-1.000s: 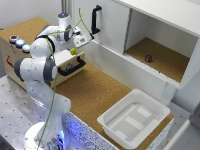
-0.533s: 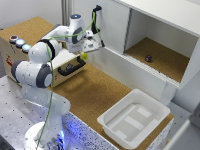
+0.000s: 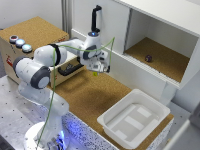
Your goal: Place the yellow object on the table
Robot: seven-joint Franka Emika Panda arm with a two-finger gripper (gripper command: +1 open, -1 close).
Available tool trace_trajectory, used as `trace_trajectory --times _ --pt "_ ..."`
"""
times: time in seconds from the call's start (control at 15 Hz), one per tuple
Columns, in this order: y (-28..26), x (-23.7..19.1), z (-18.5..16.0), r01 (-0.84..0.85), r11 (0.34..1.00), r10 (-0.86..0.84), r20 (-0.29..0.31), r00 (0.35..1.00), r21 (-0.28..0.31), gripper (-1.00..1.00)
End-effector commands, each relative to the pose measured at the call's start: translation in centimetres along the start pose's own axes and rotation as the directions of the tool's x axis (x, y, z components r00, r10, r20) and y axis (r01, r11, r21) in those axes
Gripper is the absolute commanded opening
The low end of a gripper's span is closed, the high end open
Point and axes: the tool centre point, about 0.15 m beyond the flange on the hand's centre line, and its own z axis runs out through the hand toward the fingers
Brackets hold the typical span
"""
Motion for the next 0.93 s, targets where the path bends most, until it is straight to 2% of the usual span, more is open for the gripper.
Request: trace_trajectory --times 0.0,0.2,0.27,0.33,0.4,0.87 --pt "1.2 -0.5 9.0 -0.159 0.985 0.164 -0.077 0.983 0.072 -1.00" --pt "0.9 -0.3 9.7 -0.207 0.965 0.216 -0.041 0.975 0.162 -1.00" --pt "0.1 0.0 9.4 -0.203 0.964 0.208 -0.010 0.978 0.170 -1.00" --pt "-0.9 0.3 8.1 -0.197 0.970 0.200 -0.005 0.980 0.142 1.00" --pt "-2.0 0.6 6.6 -0.187 0.977 0.188 0.001 0.982 0.102 1.00" --pt "-2.0 0.6 6.6 -0.187 0.977 0.188 0.001 0.982 0.102 1.00"
